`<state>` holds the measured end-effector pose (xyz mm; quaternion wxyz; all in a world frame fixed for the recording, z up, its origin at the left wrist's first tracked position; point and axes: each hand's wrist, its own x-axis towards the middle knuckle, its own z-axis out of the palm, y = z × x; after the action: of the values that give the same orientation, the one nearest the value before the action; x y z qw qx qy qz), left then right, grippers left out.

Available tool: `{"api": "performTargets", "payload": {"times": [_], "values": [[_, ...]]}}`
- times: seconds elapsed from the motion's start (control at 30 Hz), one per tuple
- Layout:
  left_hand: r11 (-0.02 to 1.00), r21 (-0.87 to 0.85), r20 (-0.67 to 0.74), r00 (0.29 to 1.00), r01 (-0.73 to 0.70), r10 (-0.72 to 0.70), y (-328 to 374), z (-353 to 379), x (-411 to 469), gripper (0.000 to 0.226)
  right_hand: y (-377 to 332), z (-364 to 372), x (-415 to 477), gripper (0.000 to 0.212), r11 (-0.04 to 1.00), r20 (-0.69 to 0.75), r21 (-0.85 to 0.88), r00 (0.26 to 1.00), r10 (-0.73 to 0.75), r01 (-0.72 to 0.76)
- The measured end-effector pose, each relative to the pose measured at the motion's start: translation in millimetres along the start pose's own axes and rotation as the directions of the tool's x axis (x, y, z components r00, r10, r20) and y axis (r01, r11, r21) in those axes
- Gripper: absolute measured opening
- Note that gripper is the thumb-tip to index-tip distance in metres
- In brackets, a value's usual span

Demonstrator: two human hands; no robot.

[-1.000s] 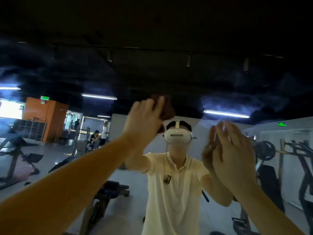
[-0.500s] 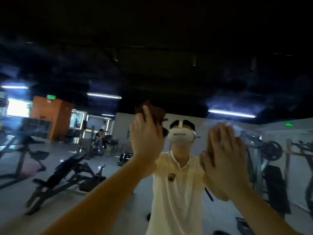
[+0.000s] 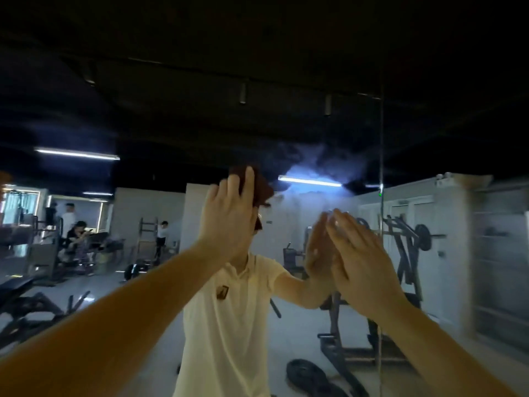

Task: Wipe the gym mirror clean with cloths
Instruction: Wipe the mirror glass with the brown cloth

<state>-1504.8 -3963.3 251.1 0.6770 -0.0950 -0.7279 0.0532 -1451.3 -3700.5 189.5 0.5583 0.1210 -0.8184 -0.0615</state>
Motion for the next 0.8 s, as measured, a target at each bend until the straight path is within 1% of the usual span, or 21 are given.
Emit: {"api": "performTargets", "payload": {"times": [0.1, 0.13, 0.17, 0.2, 0.23, 0.27, 0.33, 0.37, 0.43, 0.47, 0.5, 0.53, 0.57, 0.6, 0.63, 0.67, 0.7, 0.73, 0.77, 0.8], "values": [[0.982, -0.063, -0.012, 0.983, 0.180, -0.181, 30.0, 2.9, 37.5, 0.071, 34.8, 7.5, -0.9, 0.066, 0.999, -0.008, -0.035, 1.000, -0.015, 0.015], [0.968, -0.100, -0.015, 0.972, 0.232, -0.234, 40.9, 3.6, 40.2, 0.068, 39.3, 9.5, 0.0, 0.065, 0.998, -0.027, -0.047, 0.999, -0.032, 0.031], [0.960, -0.134, -0.018, 0.968, 0.244, -0.249, 52.0, 4.1, 36.4, 0.069, 42.0, 10.8, 1.8, 0.065, 0.997, -0.046, -0.063, 0.997, -0.057, 0.054], [0.967, -0.141, -0.030, 0.975, 0.212, -0.218, 63.2, 6.9, 24.4, 0.072, 43.1, 12.3, 4.6, 0.065, 0.993, -0.066, -0.086, 0.994, -0.087, 0.081], [0.982, -0.133, -0.047, 0.989, 0.136, -0.143, 74.1, 10.0, 5.0, 0.077, 42.7, 12.5, 8.7, 0.066, 0.990, -0.075, -0.103, 0.991, -0.108, 0.100], [0.991, -0.131, -0.066, 0.997, 0.029, -0.038, 82.1, 13.0, -19.6, 0.081, 41.9, 12.8, 13.6, 0.068, 0.988, -0.081, -0.111, 0.990, -0.119, 0.110], [0.970, -0.126, -0.058, 0.978, -0.208, 0.202, 84.8, 17.3, -71.0, 0.087, 38.7, 17.9, 21.0, 0.066, 0.994, -0.094, -0.079, 0.992, -0.084, 0.077], [0.941, -0.107, -0.034, 0.947, -0.322, 0.320, 79.9, 17.0, -91.4, 0.092, 36.5, 21.1, 22.7, 0.064, 0.997, -0.089, -0.056, 0.994, -0.055, 0.050], [0.842, -0.065, 0.052, 0.841, -0.535, 0.539, 54.8, 14.6, -101.5, 0.102, 34.0, 29.6, 21.2, 0.062, 0.999, -0.093, -0.029, 0.995, -0.033, 0.030], [0.806, -0.040, 0.075, 0.803, -0.591, 0.592, 40.3, 13.2, -92.1, 0.103, 34.0, 34.2, 19.0, 0.062, 0.999, -0.098, -0.022, 0.994, -0.040, 0.038], [0.807, -0.001, 0.076, 0.805, -0.590, 0.589, 28.2, 12.4, -75.2, 0.103, 34.8, 36.8, 16.8, 0.063, 0.999, -0.095, -0.015, 0.994, -0.053, 0.052], [0.845, 0.050, 0.051, 0.847, -0.532, 0.530, 19.1, 10.7, -51.9, 0.102, 36.3, 38.9, 14.9, 0.064, 0.998, -0.085, -0.013, 0.994, -0.067, 0.066], [0.894, 0.101, 0.013, 0.899, -0.437, 0.438, 14.3, 5.6, -24.6, 0.101, 37.6, 40.6, 13.3, 0.065, 0.997, -0.068, -0.014, 0.995, -0.075, 0.075], [0.933, 0.152, -0.020, 0.943, -0.326, 0.333, 15.2, 0.2, 3.5, 0.097, 38.3, 42.7, 11.6, 0.066, 0.997, -0.054, -0.015, 0.996, -0.077, 0.076], [0.959, 0.194, -0.018, 0.976, -0.209, 0.216, 20.4, -3.8, 29.9, 0.092, 38.3, 45.1, 9.8, 0.065, 0.997, -0.044, -0.012, 0.996, -0.075, 0.074], [0.976, 0.201, -0.001, 0.996, -0.086, 0.088, 28.7, -7.0, 52.3, 0.084, 37.8, 47.7, 7.6, 0.065, 0.997, -0.044, -0.002, 0.996, -0.074, 0.074], [0.985, 0.172, 0.001, 1.000, 0.028, -0.028, 39.4, -7.1, 69.5, 0.077, 37.1, 50.3, 4.4, 0.065, 0.997, -0.048, 0.012, 0.996, -0.075, 0.076], [0.985, 0.129, -0.014, 0.993, 0.116, -0.115, 51.0, -4.8, 80.6, 0.072, 36.7, 52.9, 1.1, 0.064, 0.996, -0.055, 0.026, 0.995, -0.082, 0.083], [0.984, 0.078, -0.029, 0.987, 0.163, -0.161, 63.5, -3.4, 84.2, 0.070, 37.4, 54.9, -2.4, 0.064, 0.995, -0.057, 0.042, 0.994, -0.092, 0.094], [0.987, 0.036, -0.043, 0.987, 0.157, -0.155, 76.4, -0.4, 79.8, 0.071, 38.5, 55.7, -6.4, 0.063, 0.992, -0.059, 0.066, 0.993, -0.099, 0.103]]}}
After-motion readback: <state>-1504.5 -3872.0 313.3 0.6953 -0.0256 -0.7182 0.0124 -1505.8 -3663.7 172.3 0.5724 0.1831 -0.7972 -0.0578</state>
